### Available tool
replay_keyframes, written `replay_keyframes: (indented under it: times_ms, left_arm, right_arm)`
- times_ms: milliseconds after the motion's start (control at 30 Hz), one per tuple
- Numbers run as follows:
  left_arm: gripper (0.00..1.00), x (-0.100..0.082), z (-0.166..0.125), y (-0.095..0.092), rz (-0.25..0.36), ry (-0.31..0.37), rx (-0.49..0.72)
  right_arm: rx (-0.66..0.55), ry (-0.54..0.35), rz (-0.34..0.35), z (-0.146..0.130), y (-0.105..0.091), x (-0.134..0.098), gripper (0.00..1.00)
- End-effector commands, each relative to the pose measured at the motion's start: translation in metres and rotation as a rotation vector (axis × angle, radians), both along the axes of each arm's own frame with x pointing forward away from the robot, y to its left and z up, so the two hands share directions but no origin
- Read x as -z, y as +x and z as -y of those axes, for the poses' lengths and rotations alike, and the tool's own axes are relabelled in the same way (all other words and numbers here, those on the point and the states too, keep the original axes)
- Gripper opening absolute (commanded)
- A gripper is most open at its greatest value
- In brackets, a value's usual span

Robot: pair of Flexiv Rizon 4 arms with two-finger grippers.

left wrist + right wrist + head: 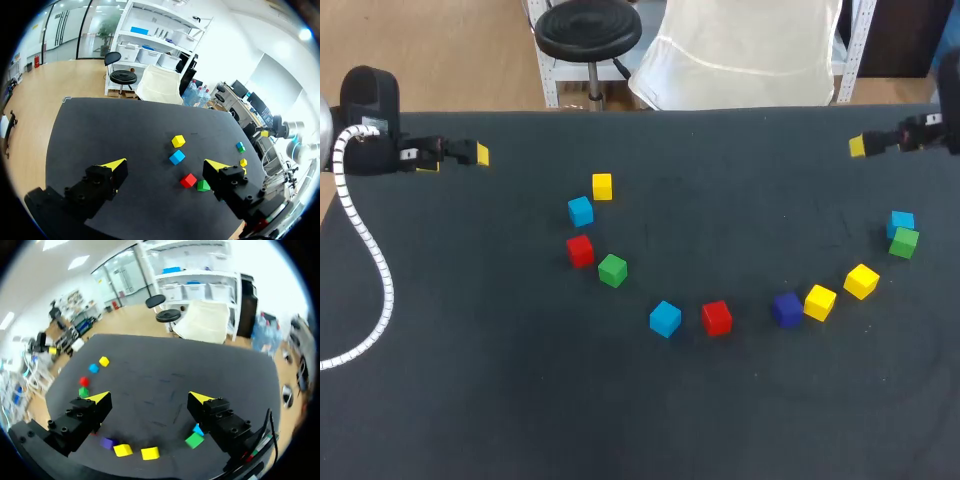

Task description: Place the blue cubes, place green cubes on the blue cubes, place the yellow cubes on the green cubes, then place the red cubes on the yellow cubes, and place purple cube on the red cubes.

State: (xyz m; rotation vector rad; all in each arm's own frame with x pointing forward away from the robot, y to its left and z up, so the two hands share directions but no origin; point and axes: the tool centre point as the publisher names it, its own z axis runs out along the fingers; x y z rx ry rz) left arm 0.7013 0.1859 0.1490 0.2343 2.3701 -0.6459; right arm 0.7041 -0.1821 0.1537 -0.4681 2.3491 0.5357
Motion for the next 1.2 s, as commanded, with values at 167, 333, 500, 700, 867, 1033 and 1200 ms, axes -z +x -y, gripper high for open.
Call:
replay_keyframes:
  times_ms: [167, 333, 500, 700, 867, 1033, 1200]
  left_arm:
    - [1.0, -0.001, 0.0, 0.0, -0.002, 0.003, -0.001]
    - [1.0, -0.001, 0.0, 0.0, -0.002, 0.003, -0.001]
    - [1.0, -0.001, 0.0, 0.0, -0.002, 0.003, -0.001]
    - [1.0, -0.001, 0.0, 0.0, -0.002, 0.003, -0.001]
    - [1.0, -0.001, 0.0, 0.0, -0.002, 0.003, -0.001]
    - [1.0, -0.001, 0.0, 0.0, -0.002, 0.003, -0.001]
    - [1.0, -0.001, 0.0, 0.0, -0.002, 0.003, -0.001]
  right_arm:
    - [-0.413, -0.227, 0.064, 0.004, 0.021, -0.004, 1.0]
    - [-0.662, -0.254, 0.111, 0.009, 0.026, -0.006, 1.0]
    - [-0.787, -0.207, 0.132, 0.015, 0.026, -0.008, 1.0]
    - [-0.787, -0.207, 0.132, 0.015, 0.026, -0.008, 1.0]
    - [-0.787, -0.207, 0.132, 0.015, 0.026, -0.008, 1.0]
    - [-0.893, -0.264, 0.14, 0.014, 0.032, -0.004, 1.0]
    - [-1.064, -0.34, 0.161, 0.017, 0.045, 0.001, 1.0]
